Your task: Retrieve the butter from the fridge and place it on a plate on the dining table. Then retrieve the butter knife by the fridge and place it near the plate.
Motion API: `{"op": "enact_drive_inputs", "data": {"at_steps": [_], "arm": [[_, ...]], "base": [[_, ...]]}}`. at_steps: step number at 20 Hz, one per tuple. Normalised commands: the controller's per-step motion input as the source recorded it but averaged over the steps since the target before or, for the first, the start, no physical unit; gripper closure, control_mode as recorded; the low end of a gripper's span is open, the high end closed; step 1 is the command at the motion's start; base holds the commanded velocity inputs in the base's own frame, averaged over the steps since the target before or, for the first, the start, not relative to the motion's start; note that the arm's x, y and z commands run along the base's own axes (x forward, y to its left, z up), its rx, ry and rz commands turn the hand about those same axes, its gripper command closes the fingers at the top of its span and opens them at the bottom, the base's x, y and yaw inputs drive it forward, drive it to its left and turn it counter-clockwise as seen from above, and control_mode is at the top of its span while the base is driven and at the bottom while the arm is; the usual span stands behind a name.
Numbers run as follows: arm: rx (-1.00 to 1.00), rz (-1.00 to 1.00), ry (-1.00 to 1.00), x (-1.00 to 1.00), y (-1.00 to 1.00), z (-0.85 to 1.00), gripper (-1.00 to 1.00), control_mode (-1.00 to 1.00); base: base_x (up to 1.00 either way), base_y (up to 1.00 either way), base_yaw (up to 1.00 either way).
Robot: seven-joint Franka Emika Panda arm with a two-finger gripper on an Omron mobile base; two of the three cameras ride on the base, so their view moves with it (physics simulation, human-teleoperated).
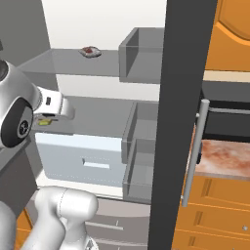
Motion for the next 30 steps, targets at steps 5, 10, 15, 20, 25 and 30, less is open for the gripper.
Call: {"op": "enact_drive_inputs", "data": {"at_steps": [5,10,15,20,25,30], "arm": [[-0.02,-0.08,0.07,-0.18,-0.32,-0.29,1.0,-1.0],[-0.01,-0.1,0.06,0.0,-0.17,-0.28,1.0,-1.0],[0.0,-0.12,0.08,0.0,0.0,-0.21,1.0,-1.0],[0.0,-0.03,0.03,0.0,0.0,-0.05,1.0,-1.0],[0.0,0.0,0.0,0.0,0.0,-0.01,1.0,-1.0],[0.0,0.0,0.0,-0.09,0.0,0.0,1.0,1.0]], "base": [[0.0,0.0,0.0],[0.0,0.0,0.0],[0.0,0.0,0.0],[0.0,0.0,0.0],[0.0,0.0,0.0],[-0.08,0.0,0.0]]}}
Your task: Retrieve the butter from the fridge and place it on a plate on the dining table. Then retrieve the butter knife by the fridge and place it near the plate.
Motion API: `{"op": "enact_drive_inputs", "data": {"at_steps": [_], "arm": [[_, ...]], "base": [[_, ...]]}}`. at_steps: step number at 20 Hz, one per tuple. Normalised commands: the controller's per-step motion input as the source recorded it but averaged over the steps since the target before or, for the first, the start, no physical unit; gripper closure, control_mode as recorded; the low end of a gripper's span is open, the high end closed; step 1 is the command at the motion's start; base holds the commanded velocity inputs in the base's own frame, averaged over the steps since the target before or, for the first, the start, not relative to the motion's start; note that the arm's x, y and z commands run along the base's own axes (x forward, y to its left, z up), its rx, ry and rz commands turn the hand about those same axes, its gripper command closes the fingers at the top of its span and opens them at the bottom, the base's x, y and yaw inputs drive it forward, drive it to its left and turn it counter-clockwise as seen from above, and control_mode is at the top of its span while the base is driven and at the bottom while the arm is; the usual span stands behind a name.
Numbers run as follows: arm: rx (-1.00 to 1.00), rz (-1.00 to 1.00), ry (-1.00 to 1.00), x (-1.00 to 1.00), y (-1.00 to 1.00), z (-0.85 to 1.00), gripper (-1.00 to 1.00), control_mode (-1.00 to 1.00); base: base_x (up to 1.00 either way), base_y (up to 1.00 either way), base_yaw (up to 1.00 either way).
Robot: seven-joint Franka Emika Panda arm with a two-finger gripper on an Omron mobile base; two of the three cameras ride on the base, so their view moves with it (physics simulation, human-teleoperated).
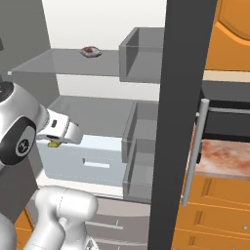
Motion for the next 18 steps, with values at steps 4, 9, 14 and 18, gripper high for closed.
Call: {"op": "enact_drive_inputs", "data": {"at_steps": [4,9,14,18], "arm": [[0.0,0.0,0.0,0.0,0.0,0.0,1.0,1.0],[0.0,0.0,0.0,0.0,0.0,0.0,1.0,1.0],[0.0,0.0,0.0,0.0,0.0,0.0,1.0,1.0],[0.0,0.0,0.0,0.0,0.0,0.0,1.0,1.0]], "base": [[-0.46,0.0,0.0],[-0.68,0.0,-0.06],[-0.62,0.0,-0.13],[-0.67,0.0,-0.25]]}}
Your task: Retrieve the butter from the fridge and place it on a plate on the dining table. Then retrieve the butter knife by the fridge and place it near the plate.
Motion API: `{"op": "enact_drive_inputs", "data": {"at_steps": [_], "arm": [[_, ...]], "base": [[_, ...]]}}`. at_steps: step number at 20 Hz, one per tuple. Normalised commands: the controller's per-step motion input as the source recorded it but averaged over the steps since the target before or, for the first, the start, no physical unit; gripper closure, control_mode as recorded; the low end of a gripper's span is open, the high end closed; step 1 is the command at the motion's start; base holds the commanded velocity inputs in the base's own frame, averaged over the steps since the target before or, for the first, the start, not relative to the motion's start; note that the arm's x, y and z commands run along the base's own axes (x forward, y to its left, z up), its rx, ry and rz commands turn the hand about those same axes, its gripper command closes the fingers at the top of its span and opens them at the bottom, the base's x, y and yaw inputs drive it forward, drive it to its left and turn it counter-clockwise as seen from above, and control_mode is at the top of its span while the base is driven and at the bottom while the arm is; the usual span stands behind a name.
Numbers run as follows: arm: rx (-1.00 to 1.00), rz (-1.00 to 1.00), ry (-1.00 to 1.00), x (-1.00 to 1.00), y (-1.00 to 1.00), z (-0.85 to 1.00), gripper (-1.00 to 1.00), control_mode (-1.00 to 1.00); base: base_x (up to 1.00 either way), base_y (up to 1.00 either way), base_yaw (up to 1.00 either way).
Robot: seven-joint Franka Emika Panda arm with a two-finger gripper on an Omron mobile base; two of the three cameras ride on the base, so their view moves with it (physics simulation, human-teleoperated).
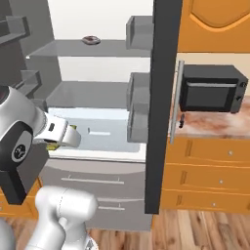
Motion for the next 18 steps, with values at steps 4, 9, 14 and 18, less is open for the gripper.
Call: {"op": "enact_drive_inputs", "data": {"at_steps": [4,9,14,18], "arm": [[0.0,0.0,0.0,0.0,0.0,0.0,1.0,1.0],[0.0,0.0,0.0,0.0,0.0,0.0,1.0,1.0],[0.0,0.0,0.0,0.0,0.0,0.0,1.0,1.0],[0.0,0.0,0.0,0.0,0.0,0.0,1.0,1.0]], "base": [[-0.56,0.0,-0.41],[-0.23,0.0,-0.56],[-0.23,-0.08,-0.75],[-0.41,-0.12,-0.78]]}}
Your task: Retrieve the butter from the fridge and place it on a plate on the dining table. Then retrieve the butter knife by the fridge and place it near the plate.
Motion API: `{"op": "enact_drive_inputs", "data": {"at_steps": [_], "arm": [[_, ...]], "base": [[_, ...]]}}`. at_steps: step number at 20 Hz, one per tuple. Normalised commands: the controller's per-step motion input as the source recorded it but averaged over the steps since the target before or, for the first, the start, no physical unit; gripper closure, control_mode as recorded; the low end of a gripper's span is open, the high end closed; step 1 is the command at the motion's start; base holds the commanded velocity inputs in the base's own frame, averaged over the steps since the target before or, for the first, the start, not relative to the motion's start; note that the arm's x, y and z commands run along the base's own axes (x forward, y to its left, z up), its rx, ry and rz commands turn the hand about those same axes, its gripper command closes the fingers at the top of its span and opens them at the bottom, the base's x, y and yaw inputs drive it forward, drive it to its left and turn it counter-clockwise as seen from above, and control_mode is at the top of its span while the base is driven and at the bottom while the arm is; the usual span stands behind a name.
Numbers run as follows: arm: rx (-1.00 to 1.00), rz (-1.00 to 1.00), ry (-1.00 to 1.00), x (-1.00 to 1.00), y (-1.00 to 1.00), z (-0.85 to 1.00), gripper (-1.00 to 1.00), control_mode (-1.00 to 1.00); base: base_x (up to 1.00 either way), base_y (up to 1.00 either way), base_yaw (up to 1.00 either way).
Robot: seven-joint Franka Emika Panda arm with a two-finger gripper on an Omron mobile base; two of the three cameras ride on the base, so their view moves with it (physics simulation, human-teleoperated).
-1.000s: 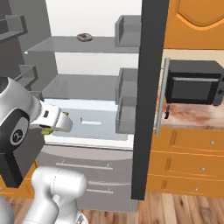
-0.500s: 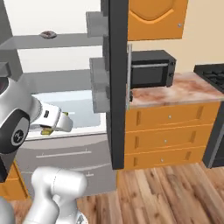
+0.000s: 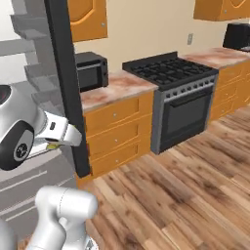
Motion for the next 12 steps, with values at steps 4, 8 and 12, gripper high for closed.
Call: {"op": "enact_drive_inputs", "data": {"at_steps": [4,8,12], "arm": [[0.0,0.0,0.0,0.0,0.0,0.0,1.0,1.0],[0.0,0.0,0.0,0.0,0.0,0.0,1.0,1.0],[0.0,0.0,0.0,0.0,0.0,0.0,1.0,1.0]], "base": [[-0.26,-0.25,-0.78],[-0.2,-0.26,-0.79],[-0.1,-0.31,-0.8]]}}
